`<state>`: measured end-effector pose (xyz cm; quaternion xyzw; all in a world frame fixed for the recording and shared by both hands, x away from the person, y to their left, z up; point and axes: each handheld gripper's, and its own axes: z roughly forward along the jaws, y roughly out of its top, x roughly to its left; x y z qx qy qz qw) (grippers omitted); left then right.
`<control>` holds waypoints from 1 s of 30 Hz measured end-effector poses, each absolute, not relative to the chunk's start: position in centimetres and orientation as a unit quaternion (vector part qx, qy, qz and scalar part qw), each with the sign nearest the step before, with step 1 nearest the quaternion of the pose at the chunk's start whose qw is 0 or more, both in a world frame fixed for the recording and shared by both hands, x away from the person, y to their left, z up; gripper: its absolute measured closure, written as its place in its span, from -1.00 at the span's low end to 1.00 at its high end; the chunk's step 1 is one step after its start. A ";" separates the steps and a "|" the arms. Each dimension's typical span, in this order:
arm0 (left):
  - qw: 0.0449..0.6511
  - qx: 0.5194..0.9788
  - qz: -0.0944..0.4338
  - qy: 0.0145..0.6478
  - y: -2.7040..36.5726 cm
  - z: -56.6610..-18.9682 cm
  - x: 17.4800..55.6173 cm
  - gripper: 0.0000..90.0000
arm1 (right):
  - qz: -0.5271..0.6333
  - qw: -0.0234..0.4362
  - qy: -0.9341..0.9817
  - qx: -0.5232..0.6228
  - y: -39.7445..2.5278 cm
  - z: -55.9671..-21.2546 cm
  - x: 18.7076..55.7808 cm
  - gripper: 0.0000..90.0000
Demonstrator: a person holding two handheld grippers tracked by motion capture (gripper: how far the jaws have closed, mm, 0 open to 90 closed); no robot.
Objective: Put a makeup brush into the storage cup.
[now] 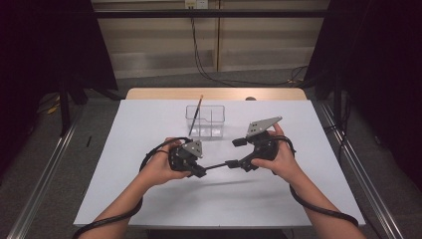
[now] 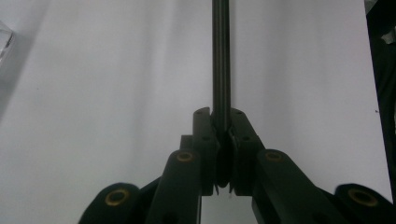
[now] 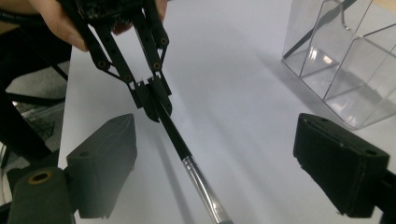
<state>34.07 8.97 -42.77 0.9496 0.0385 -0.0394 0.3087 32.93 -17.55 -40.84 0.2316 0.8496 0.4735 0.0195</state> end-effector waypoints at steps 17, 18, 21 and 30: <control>0.326 0.944 -0.038 0.044 9.4 -42.9 34.0 0.86 | 0.553 0.047 0.796 0.242 -18.5 -41.4 32.2 -0.74; 0.326 0.944 -0.037 0.045 9.4 -42.9 34.0 0.86 | 0.557 0.049 0.793 0.242 -18.5 -41.5 32.1 -0.74; 0.329 0.942 -0.036 0.047 9.5 -42.9 34.0 0.86 | 0.565 0.051 0.786 0.246 -18.7 -41.5 32.0 -0.75; 0.349 0.935 -0.038 0.049 9.9 -42.9 34.1 0.86 | 0.578 0.061 0.775 0.246 -18.8 -41.5 32.0 -0.75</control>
